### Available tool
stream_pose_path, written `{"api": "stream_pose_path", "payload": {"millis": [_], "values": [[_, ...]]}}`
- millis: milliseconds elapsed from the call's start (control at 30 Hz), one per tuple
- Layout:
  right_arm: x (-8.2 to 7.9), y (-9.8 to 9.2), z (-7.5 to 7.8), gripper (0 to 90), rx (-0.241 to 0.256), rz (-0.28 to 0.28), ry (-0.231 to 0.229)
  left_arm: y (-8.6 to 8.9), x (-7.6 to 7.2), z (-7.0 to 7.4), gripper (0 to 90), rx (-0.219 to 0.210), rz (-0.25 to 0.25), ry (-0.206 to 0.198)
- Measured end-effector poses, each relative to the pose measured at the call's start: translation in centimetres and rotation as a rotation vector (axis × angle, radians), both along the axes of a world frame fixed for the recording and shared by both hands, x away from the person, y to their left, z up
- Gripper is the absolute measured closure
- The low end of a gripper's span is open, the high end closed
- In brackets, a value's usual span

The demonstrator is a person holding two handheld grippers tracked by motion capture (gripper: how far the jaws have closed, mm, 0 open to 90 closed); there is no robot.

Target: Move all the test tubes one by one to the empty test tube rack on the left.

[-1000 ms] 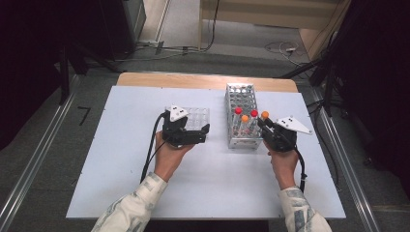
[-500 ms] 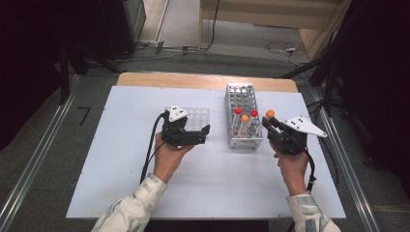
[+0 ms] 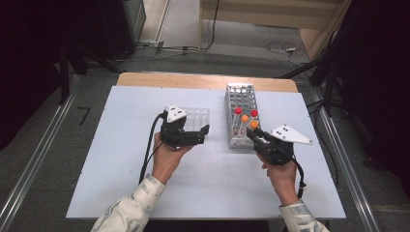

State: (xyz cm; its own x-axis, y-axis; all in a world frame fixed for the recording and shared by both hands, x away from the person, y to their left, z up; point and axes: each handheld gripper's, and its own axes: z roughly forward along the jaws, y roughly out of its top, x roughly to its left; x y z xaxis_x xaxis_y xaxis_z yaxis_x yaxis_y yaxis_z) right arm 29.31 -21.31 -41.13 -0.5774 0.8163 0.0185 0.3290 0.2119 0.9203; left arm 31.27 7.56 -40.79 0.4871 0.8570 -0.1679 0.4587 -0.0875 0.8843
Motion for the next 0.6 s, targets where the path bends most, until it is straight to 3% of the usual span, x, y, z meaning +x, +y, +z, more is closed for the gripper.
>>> {"api": "stream_pose_path", "payload": {"millis": [267, 600], "values": [[-0.1, 3.8, -1.1, 71.7, -0.024, 0.083, 0.026, 0.0, -0.4, 0.3, 14.1, -0.01, -0.016, -0.008], [0.7, 7.4, -2.7, 71.7, -0.06, 0.123, 0.052, -0.7, -1.2, 0.5, 19.9, -0.029, -0.077, -0.024]]}}
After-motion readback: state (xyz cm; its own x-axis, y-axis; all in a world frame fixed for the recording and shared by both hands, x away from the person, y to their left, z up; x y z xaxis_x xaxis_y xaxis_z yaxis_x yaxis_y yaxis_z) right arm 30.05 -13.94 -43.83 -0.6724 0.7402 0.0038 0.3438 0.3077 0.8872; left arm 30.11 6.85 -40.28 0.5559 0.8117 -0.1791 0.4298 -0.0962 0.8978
